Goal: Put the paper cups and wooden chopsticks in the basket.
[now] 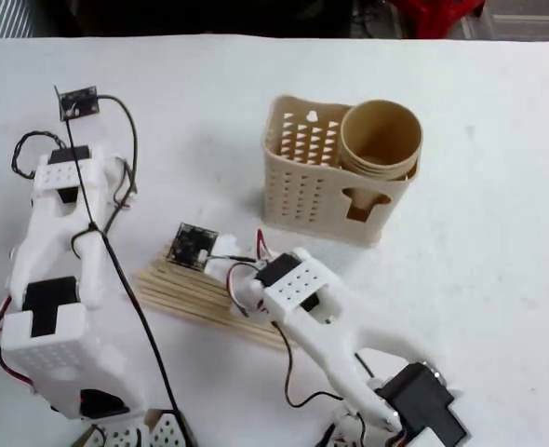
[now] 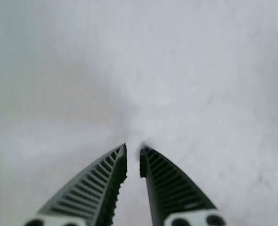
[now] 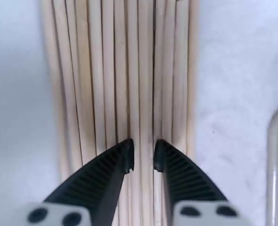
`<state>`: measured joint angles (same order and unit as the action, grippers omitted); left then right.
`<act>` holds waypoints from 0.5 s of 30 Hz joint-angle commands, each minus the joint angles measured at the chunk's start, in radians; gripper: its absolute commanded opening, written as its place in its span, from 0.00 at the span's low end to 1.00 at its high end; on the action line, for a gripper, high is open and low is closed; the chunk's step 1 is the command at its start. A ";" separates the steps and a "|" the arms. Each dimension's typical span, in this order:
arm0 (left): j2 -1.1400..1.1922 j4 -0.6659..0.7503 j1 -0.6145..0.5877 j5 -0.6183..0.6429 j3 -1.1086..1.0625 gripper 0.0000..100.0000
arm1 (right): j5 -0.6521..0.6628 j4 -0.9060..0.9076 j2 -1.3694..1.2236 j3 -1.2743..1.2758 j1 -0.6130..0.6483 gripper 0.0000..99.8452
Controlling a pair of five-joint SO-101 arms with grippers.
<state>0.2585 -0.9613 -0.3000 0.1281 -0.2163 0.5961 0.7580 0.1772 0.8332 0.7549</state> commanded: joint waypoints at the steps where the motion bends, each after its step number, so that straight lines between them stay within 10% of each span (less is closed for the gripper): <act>1: -0.005 0.017 -0.008 0.005 0.005 0.07 | 0.008 -0.013 0.005 -0.006 0.013 0.11; 15: -0.005 0.015 -0.010 0.005 0.005 0.07 | 0.006 -0.005 0.015 -0.006 0.010 0.02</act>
<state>0.2585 -0.9613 -0.3000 0.1281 -0.2163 0.5961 0.7580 0.1772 0.8332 0.7549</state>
